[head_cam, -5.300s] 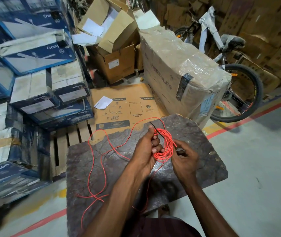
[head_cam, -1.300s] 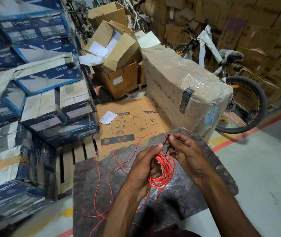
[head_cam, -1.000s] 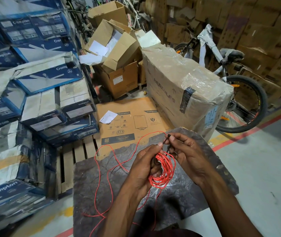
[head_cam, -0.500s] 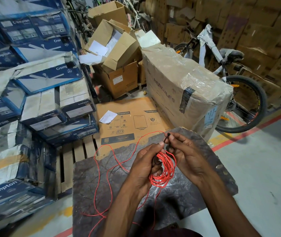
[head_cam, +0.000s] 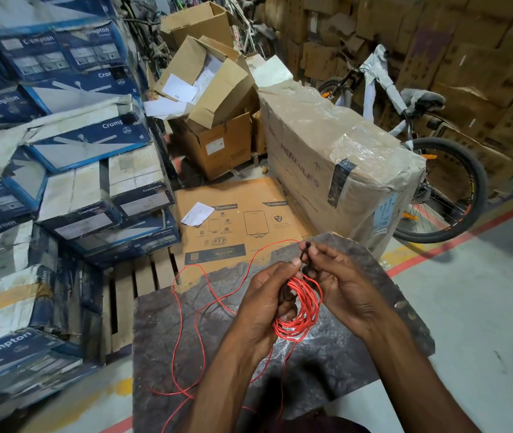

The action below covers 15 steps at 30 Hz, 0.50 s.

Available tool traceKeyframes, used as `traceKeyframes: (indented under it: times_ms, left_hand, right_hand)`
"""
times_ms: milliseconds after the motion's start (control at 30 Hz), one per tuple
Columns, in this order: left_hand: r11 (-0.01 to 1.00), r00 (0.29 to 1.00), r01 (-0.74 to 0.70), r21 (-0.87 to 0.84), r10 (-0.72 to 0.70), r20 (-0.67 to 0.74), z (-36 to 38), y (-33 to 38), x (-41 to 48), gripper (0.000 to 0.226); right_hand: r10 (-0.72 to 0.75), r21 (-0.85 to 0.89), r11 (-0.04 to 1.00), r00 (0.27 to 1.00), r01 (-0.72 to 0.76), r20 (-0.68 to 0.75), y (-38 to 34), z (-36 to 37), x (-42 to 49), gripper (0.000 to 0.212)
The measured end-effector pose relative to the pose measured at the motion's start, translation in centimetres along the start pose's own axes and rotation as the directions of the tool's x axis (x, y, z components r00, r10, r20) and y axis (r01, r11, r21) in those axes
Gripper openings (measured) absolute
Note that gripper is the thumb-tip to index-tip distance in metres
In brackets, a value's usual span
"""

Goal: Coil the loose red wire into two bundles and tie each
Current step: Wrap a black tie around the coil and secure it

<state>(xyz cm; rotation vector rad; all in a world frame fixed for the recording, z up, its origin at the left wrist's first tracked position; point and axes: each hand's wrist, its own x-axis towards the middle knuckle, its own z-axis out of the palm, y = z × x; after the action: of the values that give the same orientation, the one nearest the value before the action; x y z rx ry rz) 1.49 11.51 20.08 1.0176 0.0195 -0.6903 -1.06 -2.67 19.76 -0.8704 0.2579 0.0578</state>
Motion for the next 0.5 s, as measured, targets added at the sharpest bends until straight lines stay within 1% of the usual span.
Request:
traceKeyframes:
  times_ms: [33, 67, 100, 167, 200, 367, 500]
  left_hand:
    - [1.0, 1.0, -0.003, 0.004, 0.003, -0.003, 0.02, 0.06, -0.01, 0.028]
    - [1.0, 1.0, -0.008, 0.006, 0.008, -0.007, 0.05, 0.11, -0.02, 0.027]
    - [1.0, 1.0, -0.014, 0.006, 0.014, -0.009, 0.06, 0.13, 0.01, 0.026]
    - [1.0, 1.0, -0.022, -0.002, 0.022, -0.011, 0.13, 0.2, 0.04, 0.026]
    - [1.0, 1.0, -0.026, -0.002, 0.026, -0.008, 0.15, 0.23, 0.06, 0.027]
    - [0.999, 0.999, -0.038, -0.019, 0.038, 0.0, 0.03, 0.23, 0.25, 0.027]
    - [1.0, 1.0, -0.027, -0.015, 0.027, 0.0, -0.12, 0.12, 0.29, 0.03]
  right_hand:
    - [0.001, -0.002, 1.0, 1.0, -0.001, -0.004, -0.06, 0.02, -0.04, 0.02]
    - [0.003, -0.005, 1.0, 1.0, -0.003, -0.001, -0.14, 0.07, -0.08, 0.016]
    - [-0.001, -0.012, 1.0, 1.0, 0.001, 0.012, -0.16, -0.02, -0.02, 0.021]
    - [-0.02, -0.023, 1.0, 1.0, 0.02, 0.02, -0.12, -0.05, 0.13, 0.041]
    - [-0.026, -0.015, 1.0, 1.0, 0.026, 0.015, -0.02, -0.06, 0.16, 0.046]
    - [-0.055, 0.056, 0.997, 0.998, 0.053, 0.024, 0.41, -0.09, 0.24, 0.043]
    - [-0.051, 0.089, 0.995, 0.999, 0.05, 0.007, 0.43, -0.04, 0.28, 0.044]
